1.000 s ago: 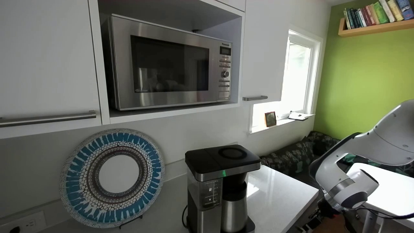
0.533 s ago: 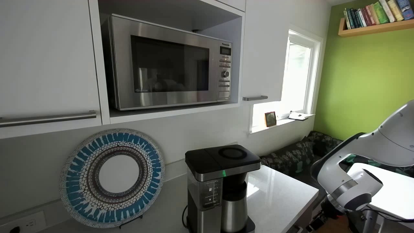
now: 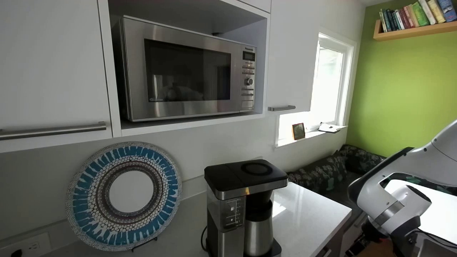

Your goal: Close the open drawer.

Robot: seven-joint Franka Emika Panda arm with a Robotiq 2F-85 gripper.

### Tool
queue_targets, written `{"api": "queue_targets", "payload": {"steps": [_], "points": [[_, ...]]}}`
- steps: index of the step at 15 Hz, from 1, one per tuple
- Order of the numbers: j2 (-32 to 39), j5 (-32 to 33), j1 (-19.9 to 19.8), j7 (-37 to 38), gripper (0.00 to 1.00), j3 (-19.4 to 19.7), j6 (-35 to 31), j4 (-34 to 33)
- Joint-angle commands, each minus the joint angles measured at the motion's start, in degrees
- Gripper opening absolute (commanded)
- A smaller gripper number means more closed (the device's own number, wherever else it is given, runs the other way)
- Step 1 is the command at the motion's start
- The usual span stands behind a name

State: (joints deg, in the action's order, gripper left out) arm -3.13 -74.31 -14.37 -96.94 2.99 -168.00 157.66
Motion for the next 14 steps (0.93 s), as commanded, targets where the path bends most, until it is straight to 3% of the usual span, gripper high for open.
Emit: {"api": "queue_targets", "payload": {"steps": [1, 10, 11, 14], "points": [[-0.3, 2.8, -0.4, 3.4, 1.0, -0.3, -1.3, -0.2], [-1.4, 7.9, -1.0, 7.6, 1.0, -0.3, -0.2, 0.3], [-0.5, 5.3, -0.2, 5.5, 1.0, 0.0, -0.6, -0.6], [-0.5, 6.2, -0.4, 5.9, 1.0, 0.0, -0.6, -0.6]]}}
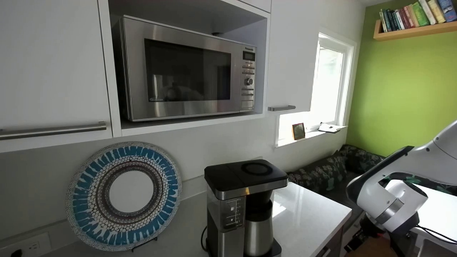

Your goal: Close the open drawer.

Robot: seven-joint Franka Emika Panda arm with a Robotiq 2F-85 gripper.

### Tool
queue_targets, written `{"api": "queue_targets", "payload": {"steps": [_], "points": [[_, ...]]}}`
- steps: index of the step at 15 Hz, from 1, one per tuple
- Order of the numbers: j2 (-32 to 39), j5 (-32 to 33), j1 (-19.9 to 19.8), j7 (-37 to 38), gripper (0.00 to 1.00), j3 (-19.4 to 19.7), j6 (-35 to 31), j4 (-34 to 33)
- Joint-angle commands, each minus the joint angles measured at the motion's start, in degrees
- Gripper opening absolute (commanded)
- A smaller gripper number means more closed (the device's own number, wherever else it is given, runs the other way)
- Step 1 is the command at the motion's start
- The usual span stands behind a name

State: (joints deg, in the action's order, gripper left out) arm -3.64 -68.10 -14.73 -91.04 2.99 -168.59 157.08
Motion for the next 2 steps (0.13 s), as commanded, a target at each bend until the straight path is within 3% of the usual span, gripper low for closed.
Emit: {"api": "queue_targets", "payload": {"steps": [1, 2], "points": [[0.0, 0.0, 0.0, 0.0, 1.0, 0.0, 0.0, 0.0], [0.0, 0.0, 0.0, 0.0, 1.0, 0.0, 0.0, 0.0]]}}
